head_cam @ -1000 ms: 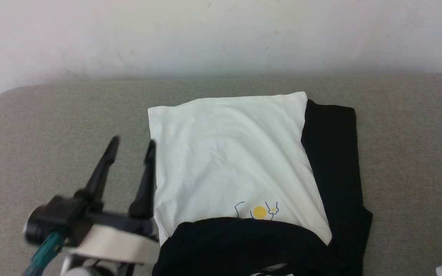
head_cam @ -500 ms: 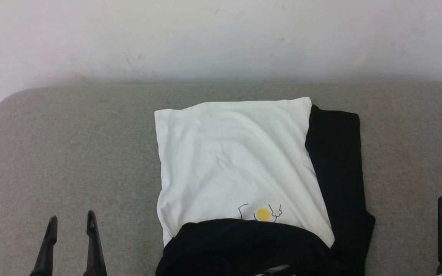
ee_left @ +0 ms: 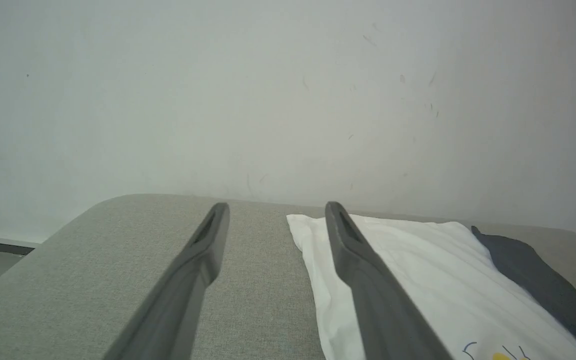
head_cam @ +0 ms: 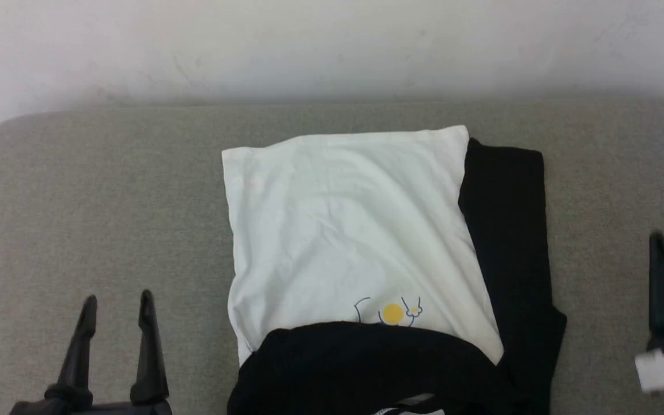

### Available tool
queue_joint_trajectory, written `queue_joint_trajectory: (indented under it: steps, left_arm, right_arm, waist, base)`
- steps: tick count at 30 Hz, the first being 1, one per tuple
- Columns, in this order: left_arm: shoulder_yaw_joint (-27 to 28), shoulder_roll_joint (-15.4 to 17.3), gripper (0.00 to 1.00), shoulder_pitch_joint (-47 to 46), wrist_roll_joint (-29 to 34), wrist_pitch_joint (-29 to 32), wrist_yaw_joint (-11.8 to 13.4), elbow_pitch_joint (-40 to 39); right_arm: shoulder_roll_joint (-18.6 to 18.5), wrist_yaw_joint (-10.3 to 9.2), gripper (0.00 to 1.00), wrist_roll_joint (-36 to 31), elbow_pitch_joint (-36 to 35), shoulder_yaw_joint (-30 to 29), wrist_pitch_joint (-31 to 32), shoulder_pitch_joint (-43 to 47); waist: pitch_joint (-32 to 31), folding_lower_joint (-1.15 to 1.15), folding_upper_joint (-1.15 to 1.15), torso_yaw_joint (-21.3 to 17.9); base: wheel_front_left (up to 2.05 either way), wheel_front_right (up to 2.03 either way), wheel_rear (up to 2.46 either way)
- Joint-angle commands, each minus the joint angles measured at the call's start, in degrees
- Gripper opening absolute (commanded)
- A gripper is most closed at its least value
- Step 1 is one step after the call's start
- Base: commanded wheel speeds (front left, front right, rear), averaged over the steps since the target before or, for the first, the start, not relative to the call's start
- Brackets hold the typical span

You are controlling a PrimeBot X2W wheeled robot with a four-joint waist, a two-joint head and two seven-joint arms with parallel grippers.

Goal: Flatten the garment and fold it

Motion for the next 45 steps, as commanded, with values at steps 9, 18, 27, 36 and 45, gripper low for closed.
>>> queue_joint_trajectory:
  steps: [9,18,27,36,45]
  left_arm:
    - [3.5,-2.0,1.0,-5.0,2.6,-0.3,-3.4,-1.2]
    - [4.3,-4.4,1.0,-10.6,3.5,-0.3,-6.8,-1.5]
    - [4.4,-6.2,1.0,-12.8,4.7,-0.3,-9.2,-0.3]
    - [4.5,-7.5,1.0,-13.6,5.3,-0.3,-10.9,0.8]
    - [4.1,-8.4,1.0,-14.6,6.0,-0.3,-12.3,2.0]
  right_arm:
    - [-3.9,-0.04,1.0,-2.2,-0.5,4.3,17.0,-27.9]
    - [-9.9,-0.04,1.0,-0.4,13.7,2.1,34.5,-45.4]
    - [-8.4,-0.04,1.0,-4.7,21.6,-3.0,45.3,-47.5]
    - [-7.1,-0.04,1.0,-7.2,24.1,-5.3,44.4,-47.0]
    - [-5.9,-0.04,0.0,-10.7,25.6,-7.7,45.1,-48.3]
  waist:
    - [11.8,0.0,0.0,-0.8]
    - [20.3,0.0,0.0,3.4]
    - [23.6,0.0,0.0,7.1]
    - [25.5,0.0,0.0,9.6]
    - [26.8,0.0,0.0,10.0]
  base:
    - [0.0,0.0,0.0]
    - [0.0,0.0,0.0]
    - [0.0,0.0,0.0]
    - [0.0,0.0,0.0]
    - [0.0,0.0,0.0]
